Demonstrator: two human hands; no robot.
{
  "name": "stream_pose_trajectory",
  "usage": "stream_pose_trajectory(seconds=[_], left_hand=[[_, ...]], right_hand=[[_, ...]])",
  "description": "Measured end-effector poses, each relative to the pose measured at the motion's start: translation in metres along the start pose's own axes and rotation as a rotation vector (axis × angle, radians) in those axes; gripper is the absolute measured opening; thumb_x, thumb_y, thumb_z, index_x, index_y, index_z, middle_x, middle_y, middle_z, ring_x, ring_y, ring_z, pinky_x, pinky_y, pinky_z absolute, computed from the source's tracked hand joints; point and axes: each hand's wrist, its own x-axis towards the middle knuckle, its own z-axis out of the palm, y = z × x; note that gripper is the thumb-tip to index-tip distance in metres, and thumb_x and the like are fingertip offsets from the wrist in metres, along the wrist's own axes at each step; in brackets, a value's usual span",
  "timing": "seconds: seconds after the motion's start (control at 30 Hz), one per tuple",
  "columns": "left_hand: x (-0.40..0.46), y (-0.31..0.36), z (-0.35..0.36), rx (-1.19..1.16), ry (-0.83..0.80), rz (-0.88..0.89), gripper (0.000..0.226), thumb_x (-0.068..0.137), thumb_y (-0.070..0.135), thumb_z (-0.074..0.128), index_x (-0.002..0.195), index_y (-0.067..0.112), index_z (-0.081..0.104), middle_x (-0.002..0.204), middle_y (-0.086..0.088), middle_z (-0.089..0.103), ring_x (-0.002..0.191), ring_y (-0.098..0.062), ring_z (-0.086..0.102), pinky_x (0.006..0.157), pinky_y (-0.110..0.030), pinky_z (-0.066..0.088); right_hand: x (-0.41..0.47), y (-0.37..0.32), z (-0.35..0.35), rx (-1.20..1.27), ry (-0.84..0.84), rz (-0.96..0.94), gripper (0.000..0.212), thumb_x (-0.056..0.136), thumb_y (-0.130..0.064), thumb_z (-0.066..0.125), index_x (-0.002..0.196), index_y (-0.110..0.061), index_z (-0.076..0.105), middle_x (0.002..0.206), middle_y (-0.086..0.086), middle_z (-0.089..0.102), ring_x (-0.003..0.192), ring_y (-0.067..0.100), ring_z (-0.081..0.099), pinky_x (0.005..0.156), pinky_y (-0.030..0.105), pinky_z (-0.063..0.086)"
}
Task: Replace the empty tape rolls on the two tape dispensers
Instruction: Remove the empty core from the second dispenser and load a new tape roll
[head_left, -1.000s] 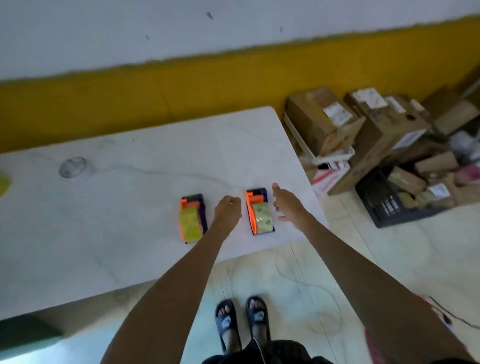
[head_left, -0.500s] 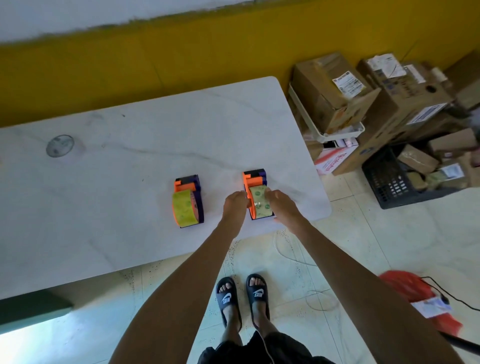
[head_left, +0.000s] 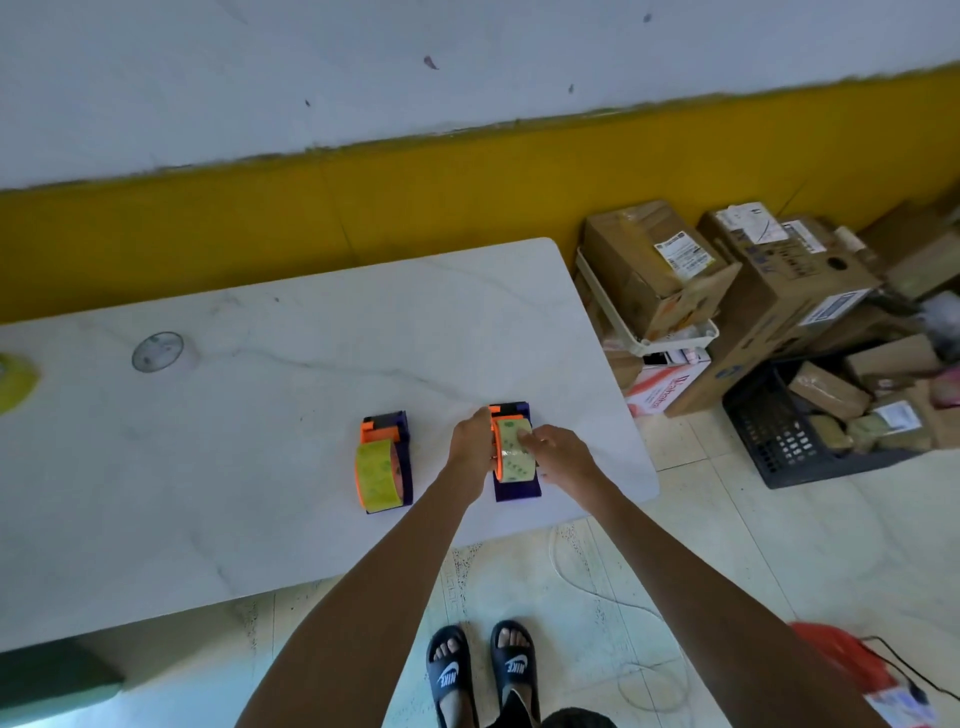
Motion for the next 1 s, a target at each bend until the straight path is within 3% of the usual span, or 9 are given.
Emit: stream_pose_trajectory(seconds=[0.17, 0.33, 0.53, 0.67, 0.77, 0.9, 1.0], left_hand=[[0.005, 0.006, -0.001, -0.043, -0.01, -0.026, 0.03, 0.097, 0.027, 0.037, 0.078, 0.01, 0.053, 0.082, -0.011, 0.065, 0.079, -0.029, 0.062, 0.078, -0.037, 0.048], [0.01, 0.002, 0.0, -0.079, -0.006, -0.041, 0.032, 0.097, 0.028, 0.037, 0.077, 0.01, 0.054, 0.083, -0.011, 0.065, 0.083, -0.03, 0.062, 0.082, -0.039, 0.049], [0.012, -0.009, 0.001, -0.106, 0.011, -0.041, 0.028, 0.097, 0.023, 0.039, 0.074, 0.012, 0.052, 0.077, -0.008, 0.061, 0.068, -0.023, 0.058, 0.065, -0.032, 0.048], [0.019, -0.018, 0.003, -0.044, 0.029, -0.029, 0.015, 0.09, 0.021, 0.044, 0.085, 0.015, 0.056, 0.092, -0.009, 0.061, 0.081, -0.026, 0.056, 0.071, -0.036, 0.047], [0.021, -0.029, 0.005, 0.067, 0.022, 0.002, 0.011, 0.086, 0.019, 0.048, 0.084, 0.018, 0.059, 0.084, -0.006, 0.058, 0.077, -0.023, 0.054, 0.073, -0.036, 0.049], [0.015, -0.042, 0.005, 0.309, 0.068, 0.027, 0.028, 0.089, 0.005, 0.039, 0.108, 0.005, 0.059, 0.07, -0.001, 0.046, 0.059, -0.014, 0.041, 0.05, -0.02, 0.037], [0.005, -0.05, 0.003, 0.361, 0.067, 0.048, 0.038, 0.09, 0.01, 0.039, 0.124, 0.011, 0.055, 0.086, -0.003, 0.056, 0.063, -0.013, 0.046, 0.051, -0.022, 0.039]], right_hand=[[-0.001, -0.005, -0.003, 0.081, -0.002, -0.002, 0.014, 0.091, -0.03, 0.057, 0.091, -0.017, 0.059, 0.103, 0.016, 0.069, 0.099, 0.031, 0.068, 0.086, 0.049, 0.058], [0.005, -0.002, -0.002, 0.084, -0.011, 0.006, 0.014, 0.091, -0.026, 0.057, 0.097, -0.014, 0.061, 0.108, 0.016, 0.069, 0.101, 0.032, 0.067, 0.084, 0.048, 0.059], [0.008, 0.014, -0.014, 0.156, -0.04, 0.063, 0.01, 0.091, -0.015, 0.058, 0.083, -0.015, 0.064, 0.107, 0.019, 0.068, 0.102, 0.032, 0.067, 0.08, 0.042, 0.061], [0.009, 0.027, -0.045, 0.181, -0.012, 0.095, 0.012, 0.092, -0.012, 0.057, 0.083, -0.012, 0.065, 0.098, 0.015, 0.063, 0.096, 0.028, 0.062, 0.081, 0.04, 0.059], [0.008, 0.031, -0.066, 0.164, 0.049, 0.093, 0.012, 0.091, -0.013, 0.057, 0.082, -0.014, 0.065, 0.099, 0.013, 0.062, 0.097, 0.025, 0.06, 0.081, 0.04, 0.059], [0.004, 0.027, -0.081, 0.179, 0.095, 0.063, 0.01, 0.093, -0.013, 0.056, 0.087, -0.011, 0.064, 0.094, 0.005, 0.063, 0.099, 0.024, 0.061, 0.087, 0.044, 0.058], [0.002, 0.021, -0.081, 0.19, 0.097, 0.04, 0.01, 0.093, -0.015, 0.056, 0.086, -0.013, 0.063, 0.109, 0.013, 0.067, 0.106, 0.027, 0.063, 0.085, 0.041, 0.058]])
